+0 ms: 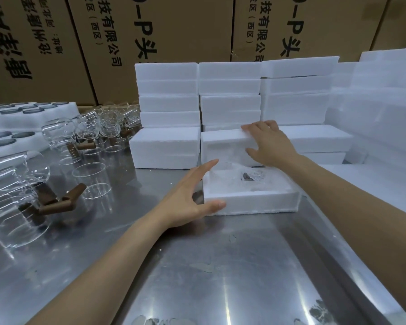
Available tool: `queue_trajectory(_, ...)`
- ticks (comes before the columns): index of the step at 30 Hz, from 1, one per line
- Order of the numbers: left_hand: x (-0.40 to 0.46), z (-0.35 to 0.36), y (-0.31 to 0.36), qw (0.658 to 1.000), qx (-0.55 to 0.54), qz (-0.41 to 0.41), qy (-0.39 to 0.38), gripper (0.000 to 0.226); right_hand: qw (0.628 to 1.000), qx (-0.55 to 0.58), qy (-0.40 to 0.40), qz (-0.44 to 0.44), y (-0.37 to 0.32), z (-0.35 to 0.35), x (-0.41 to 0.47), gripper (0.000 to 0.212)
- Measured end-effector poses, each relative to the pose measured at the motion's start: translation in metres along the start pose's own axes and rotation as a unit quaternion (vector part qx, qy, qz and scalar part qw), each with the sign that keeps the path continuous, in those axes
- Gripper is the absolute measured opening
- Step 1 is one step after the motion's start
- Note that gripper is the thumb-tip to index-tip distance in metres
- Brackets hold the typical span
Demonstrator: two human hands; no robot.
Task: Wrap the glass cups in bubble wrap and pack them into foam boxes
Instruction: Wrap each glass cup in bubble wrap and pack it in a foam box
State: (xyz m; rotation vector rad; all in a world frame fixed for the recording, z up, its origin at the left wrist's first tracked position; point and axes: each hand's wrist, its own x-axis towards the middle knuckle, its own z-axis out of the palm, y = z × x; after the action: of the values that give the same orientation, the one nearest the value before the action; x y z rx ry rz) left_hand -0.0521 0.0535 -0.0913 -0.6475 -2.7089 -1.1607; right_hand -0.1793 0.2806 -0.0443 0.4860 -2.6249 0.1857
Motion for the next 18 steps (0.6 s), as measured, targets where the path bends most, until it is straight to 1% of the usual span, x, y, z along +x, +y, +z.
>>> queue_trajectory(2,0.0,0.0,-0.001,1.0,0.002,-0.001,0.0,0.077,0.999,0.017,0.049,-0.008,-0.003,-0.002,-0.004,0.048)
queue_trajectory(4,0.0,0.0,-0.002,1.0,-0.002,0.001,0.001,0.077,0.995,0.05,0.081,-0.008,-0.007,-0.008,-0.01,0.038)
queue_trajectory(7,0.001,0.0,-0.003,1.0,-0.009,0.001,0.004,0.077,0.984,0.095,0.15,0.026,-0.012,-0.019,-0.023,0.036)
queue_trajectory(9,0.001,-0.001,-0.004,1.0,-0.022,-0.006,0.012,0.078,0.973,0.103,0.207,0.024,-0.017,-0.029,-0.037,0.038)
queue_trajectory(13,0.002,-0.001,-0.01,0.998,-0.056,-0.022,0.034,0.083,0.949,0.043,0.309,-0.044,-0.026,-0.043,-0.065,0.04)
queue_trajectory(16,0.004,-0.003,-0.01,0.99,-0.124,-0.053,0.052,0.091,0.929,-0.011,0.357,-0.092,-0.025,-0.041,-0.079,0.04)
queue_trajectory(18,0.005,-0.005,-0.009,0.981,-0.166,-0.071,0.075,0.099,0.915,-0.03,0.385,-0.12,-0.022,-0.038,-0.084,0.036)
